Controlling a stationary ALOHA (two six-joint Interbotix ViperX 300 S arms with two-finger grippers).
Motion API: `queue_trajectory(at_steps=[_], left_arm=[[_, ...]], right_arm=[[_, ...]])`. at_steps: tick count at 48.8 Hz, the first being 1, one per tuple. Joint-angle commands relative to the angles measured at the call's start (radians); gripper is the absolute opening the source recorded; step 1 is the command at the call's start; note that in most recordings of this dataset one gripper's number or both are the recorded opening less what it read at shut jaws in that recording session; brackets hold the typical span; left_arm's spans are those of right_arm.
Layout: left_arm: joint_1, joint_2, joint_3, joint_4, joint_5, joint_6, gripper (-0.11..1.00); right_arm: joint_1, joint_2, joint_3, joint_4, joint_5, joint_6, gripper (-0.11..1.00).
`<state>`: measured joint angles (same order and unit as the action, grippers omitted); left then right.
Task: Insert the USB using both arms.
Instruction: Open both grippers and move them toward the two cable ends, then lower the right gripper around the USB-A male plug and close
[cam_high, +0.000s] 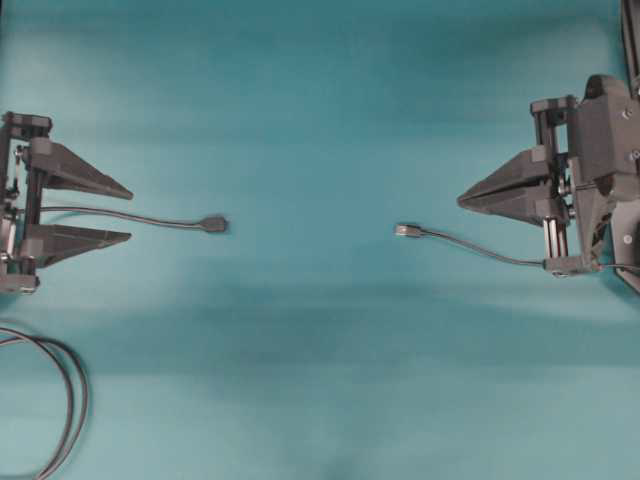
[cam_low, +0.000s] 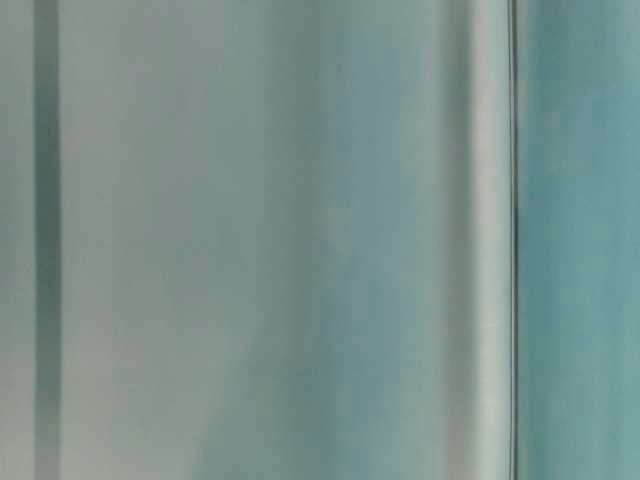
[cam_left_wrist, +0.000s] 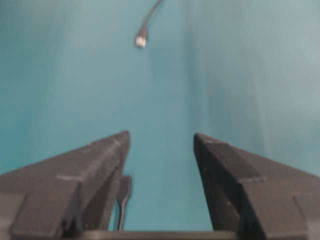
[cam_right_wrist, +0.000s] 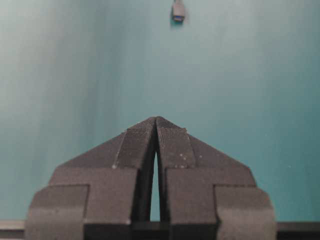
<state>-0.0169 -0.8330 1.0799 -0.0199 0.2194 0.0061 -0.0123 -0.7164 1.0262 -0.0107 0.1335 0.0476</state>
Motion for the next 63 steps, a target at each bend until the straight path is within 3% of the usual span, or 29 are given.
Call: queue_trajectory(at_steps=[1,8,28,32,40,42,54,63], left_arm=[[0.006,0.023,-0.028,-0.003,0.006,-0.012,0.67],[0.031,0.055,-0.026,-0.003,0.017,-0.012,0.67],[0.072,0.204,-0.021,-0.003,0.014,0.003,0.82],[0.077,0.222,-0.015,-0.003,0.006,0.006,0.82],[0.091,0.261,-0.008,0.005,-0.005,0.014,0.82],[0.095,0.272,-0.006,0.005,-0.006,0.023,0.83],[0.112,0.354,-0.026,0.005,-0.026,0.112,0.83],[0.112,0.399,-0.031,0.005,-0.054,0.144,0.83]], right_arm=[[-0.002,0.008,-0.035,0.0,0.002,0.017,0.0],[-0.002,0.064,-0.054,-0.002,0.029,0.075,0.0],[-0.006,0.388,-0.132,-0.026,0.1,0.075,0.02],[-0.006,0.431,-0.144,-0.026,0.114,0.077,0.14],[-0.02,0.492,-0.15,-0.026,0.129,0.084,0.6],[-0.023,0.505,-0.152,-0.026,0.132,0.084,0.67],[-0.032,0.566,-0.169,-0.026,0.161,0.091,0.57],[-0.034,0.614,-0.181,-0.026,0.163,0.115,0.56]])
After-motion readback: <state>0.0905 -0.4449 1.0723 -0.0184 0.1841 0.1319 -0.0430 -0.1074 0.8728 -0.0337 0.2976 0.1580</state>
